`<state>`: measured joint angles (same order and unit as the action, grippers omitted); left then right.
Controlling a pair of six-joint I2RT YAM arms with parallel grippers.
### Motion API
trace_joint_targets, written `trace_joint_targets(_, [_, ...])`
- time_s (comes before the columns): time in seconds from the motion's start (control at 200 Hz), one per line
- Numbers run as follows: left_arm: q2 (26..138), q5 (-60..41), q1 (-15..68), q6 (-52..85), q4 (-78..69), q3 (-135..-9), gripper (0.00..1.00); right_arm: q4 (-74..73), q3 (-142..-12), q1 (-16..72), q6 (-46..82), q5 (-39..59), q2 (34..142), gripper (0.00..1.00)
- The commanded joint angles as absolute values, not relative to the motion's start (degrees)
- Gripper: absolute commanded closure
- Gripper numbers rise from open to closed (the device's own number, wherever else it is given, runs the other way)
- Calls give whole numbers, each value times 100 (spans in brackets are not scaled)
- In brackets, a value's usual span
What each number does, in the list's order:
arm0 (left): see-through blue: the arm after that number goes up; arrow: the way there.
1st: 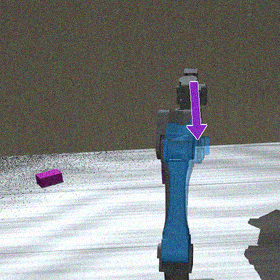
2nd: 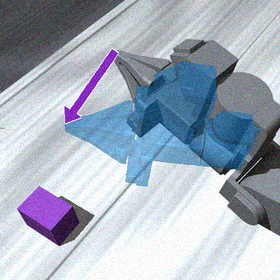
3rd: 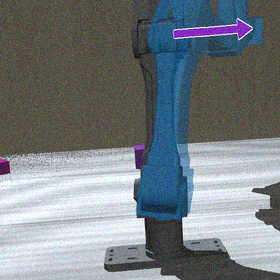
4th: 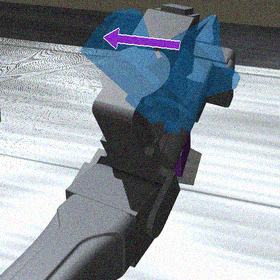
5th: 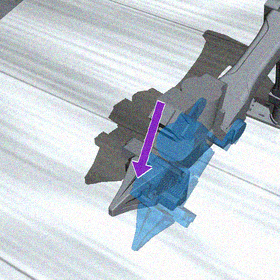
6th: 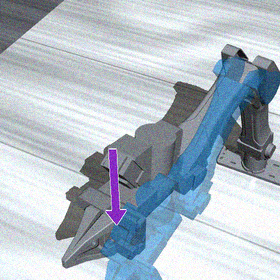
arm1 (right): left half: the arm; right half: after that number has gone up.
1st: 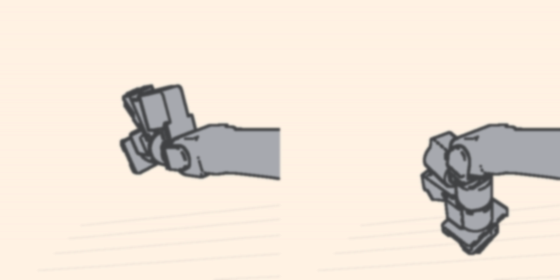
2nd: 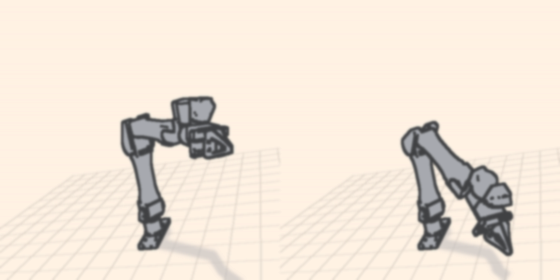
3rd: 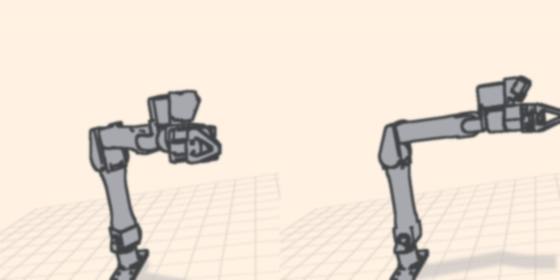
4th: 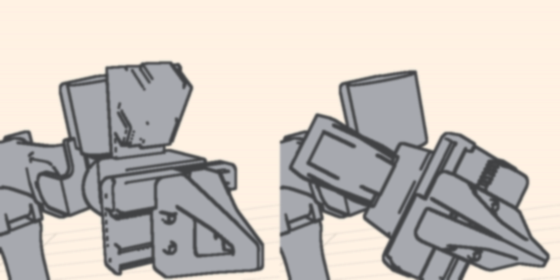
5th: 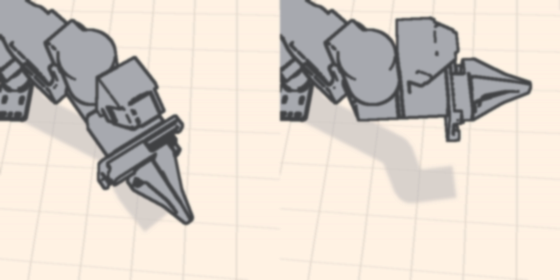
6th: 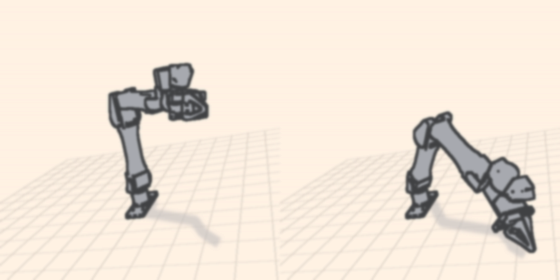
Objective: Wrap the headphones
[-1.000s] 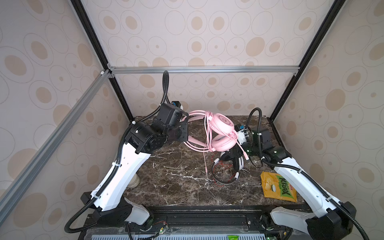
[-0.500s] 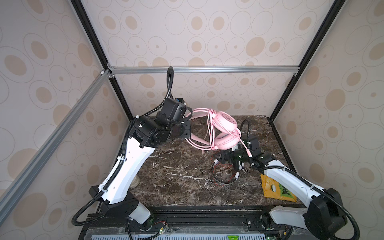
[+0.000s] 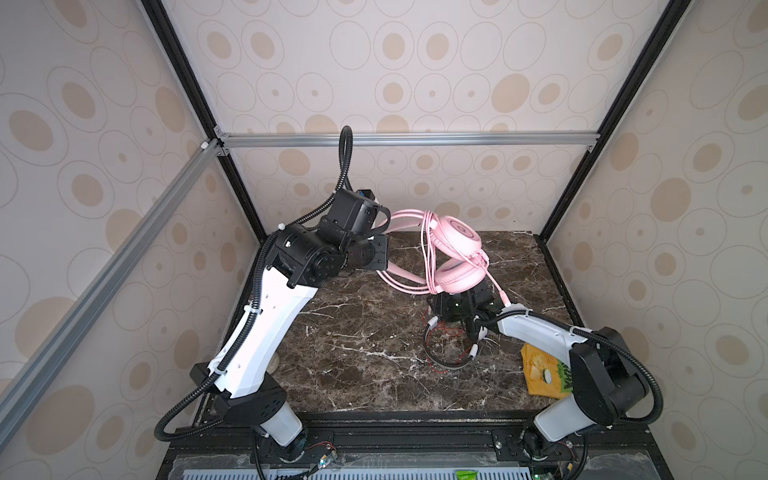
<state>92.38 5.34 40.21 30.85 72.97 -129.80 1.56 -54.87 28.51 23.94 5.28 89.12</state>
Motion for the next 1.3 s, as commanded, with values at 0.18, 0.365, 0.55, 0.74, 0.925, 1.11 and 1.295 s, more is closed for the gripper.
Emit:
trace_joint_targets(0.18, [9124,429,3999,3245,7093,-13342,100,-385,-5638,2919,2283,773,9140,62])
trace_joint_targets(0.365, [9123,405,3997,3261,7095,-13370,100,-395,-5656,2918,2313,721,9204,71])
trace_joint_targets(0.55, [9123,387,3991,3287,7093,-13413,100,-400,-5661,2925,2355,765,9307,72])
trace_joint_targets(0.74, [9104,378,3998,3291,7120,-13412,100,-559,-5566,2977,2297,666,9335,63])
trace_joint_targets(0.925, [9097,361,3999,3304,7128,-13412,100,-771,-5530,3062,2130,512,9413,60])
trace_joint_targets(1.11, [9105,352,3992,3313,7137,-13462,100,-838,-5569,3132,2101,397,9609,61])
trace_joint_targets(1.295, [9123,321,3997,3322,7146,-13486,100,-1051,-5496,3210,2096,349,9726,66])
